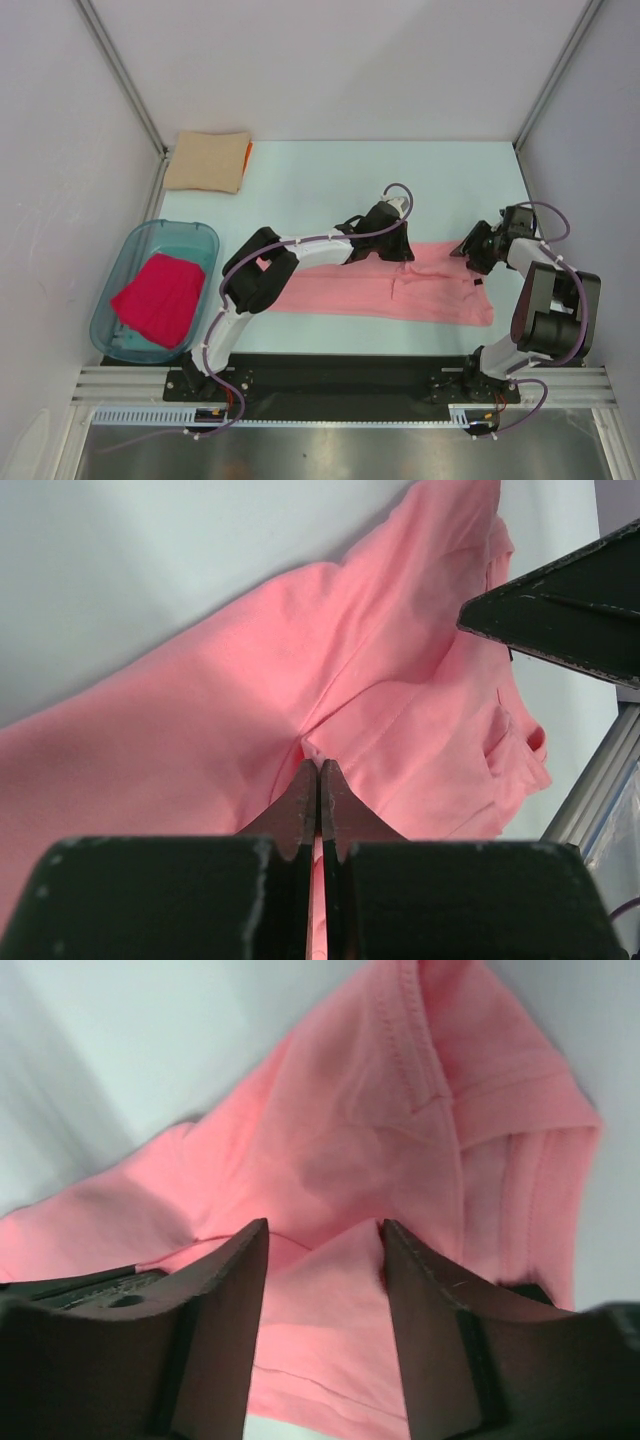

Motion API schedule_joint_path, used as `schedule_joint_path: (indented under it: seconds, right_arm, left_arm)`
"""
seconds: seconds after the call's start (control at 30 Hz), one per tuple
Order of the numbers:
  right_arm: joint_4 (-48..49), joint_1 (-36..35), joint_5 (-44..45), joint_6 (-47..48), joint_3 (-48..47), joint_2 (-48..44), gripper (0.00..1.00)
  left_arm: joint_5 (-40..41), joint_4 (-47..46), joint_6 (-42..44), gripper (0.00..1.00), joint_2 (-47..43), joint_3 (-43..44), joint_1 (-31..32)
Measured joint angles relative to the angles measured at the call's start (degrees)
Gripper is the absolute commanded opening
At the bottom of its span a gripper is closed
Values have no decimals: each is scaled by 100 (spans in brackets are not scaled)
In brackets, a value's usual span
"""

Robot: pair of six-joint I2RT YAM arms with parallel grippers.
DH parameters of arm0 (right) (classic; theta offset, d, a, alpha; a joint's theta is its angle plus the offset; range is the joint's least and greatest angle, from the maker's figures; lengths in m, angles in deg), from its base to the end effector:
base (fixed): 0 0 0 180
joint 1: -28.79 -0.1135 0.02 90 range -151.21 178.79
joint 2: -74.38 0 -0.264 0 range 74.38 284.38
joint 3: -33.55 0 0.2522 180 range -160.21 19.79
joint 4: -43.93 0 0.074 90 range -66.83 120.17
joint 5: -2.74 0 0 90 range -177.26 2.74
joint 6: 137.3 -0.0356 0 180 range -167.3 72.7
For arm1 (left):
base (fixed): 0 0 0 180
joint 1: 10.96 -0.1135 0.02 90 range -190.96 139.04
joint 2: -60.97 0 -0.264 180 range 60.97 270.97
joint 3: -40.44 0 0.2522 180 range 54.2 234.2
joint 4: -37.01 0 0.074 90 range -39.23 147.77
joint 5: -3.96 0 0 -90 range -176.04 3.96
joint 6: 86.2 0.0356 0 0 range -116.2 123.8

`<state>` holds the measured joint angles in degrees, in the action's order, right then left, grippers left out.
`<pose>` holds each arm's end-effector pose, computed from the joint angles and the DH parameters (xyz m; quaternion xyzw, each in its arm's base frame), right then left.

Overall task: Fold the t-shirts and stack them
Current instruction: Fold the tshirt

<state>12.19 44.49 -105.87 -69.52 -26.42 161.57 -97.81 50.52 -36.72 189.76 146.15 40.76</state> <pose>0.2793 -0.0667 0.1695 0.2680 0.9133 0.1706 0.2548 0.3070 -0.4008 0.1555 0.1326 0.8799 -0.3857 0.2438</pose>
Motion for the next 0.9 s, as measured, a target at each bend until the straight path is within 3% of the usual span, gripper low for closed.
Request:
schedule_joint_path:
  seconds: [0.17,0.2,0.4,0.7,0.9]
  right_arm:
    - [208,0,-330,-76,-9,129,28]
    - [238,-2,-358,-101,-9,131,12]
    - [245,-7,-264,-103,52,-149,5]
    - [17,2,15,20,754,-1915,0]
    - [76,20,39,20,990,-1779,0]
  left_arm:
    - [-2,4,2,0,-2,0,0]
    - [0,9,2,0,-2,0,0]
    - [63,52,2,0,-138,-63,0]
    - [289,-260,-125,0,-1049,-1071,0]
    - [299,-367,-216,1,-1064,-1073,0]
